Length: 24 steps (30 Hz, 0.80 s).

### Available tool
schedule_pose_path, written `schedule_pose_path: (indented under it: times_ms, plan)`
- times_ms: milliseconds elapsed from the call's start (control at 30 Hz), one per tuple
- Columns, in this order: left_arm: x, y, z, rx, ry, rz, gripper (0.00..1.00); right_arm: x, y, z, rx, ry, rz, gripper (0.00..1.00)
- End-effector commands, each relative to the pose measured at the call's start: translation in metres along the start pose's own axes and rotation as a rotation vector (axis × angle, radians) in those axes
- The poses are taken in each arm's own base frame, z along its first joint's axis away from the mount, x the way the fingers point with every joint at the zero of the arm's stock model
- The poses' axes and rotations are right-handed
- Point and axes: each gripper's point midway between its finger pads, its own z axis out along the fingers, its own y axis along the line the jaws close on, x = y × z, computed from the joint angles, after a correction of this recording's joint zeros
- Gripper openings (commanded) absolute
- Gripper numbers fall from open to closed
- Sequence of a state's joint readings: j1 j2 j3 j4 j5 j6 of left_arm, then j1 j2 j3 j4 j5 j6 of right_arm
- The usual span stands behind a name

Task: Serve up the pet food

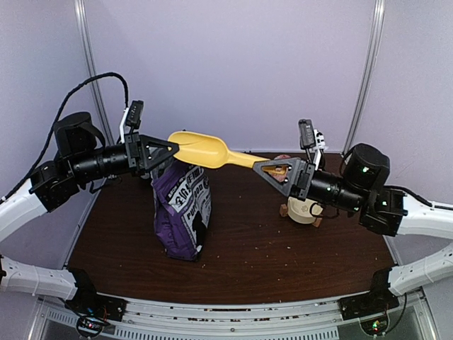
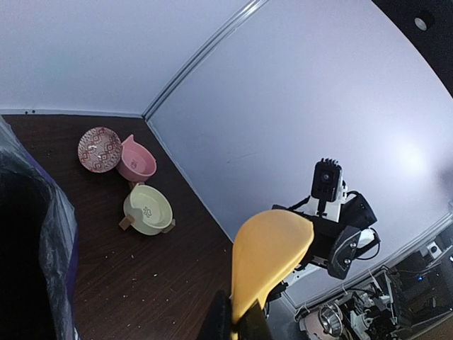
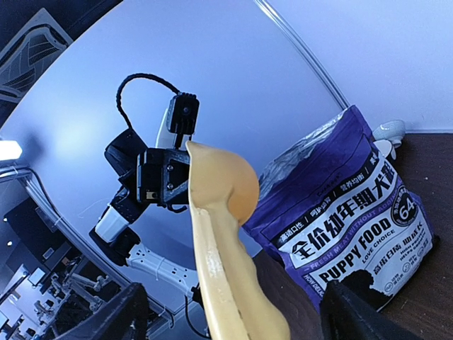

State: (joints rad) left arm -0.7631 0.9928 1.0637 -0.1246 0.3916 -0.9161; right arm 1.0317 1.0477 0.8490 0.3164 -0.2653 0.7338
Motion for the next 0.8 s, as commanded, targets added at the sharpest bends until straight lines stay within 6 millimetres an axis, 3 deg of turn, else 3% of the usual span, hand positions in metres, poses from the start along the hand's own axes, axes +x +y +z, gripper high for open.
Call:
schedule_pose_path:
  times_ms: [0,467,633,767]
  plan:
    - [-0.0121,-0.0078,-0.0039,0.019,-0.057,-0.018,0.0,-0.0204,0.0243,0.0048,-0.074,-0.062,-0.021,0.79]
    - [-0.0084,-0.0074,-0.0048,0.012,-0.032,-0.032,0.0,-0.0207,0.0256,0.0069,-0.09,-0.083,-0.02,0.47]
    - [-0.0076,-0.0086,-0.0068,0.015,-0.031,-0.031,0.0,-0.0168,0.0222,0.0104,-0.086,-0.075,-0.015,0.54]
    - [-0.0067,-0.011,-0.0076,0.022,-0.023,-0.026,0.0,-0.0195,0.0245,0.0102,-0.106,-0.096,-0.016,0.68]
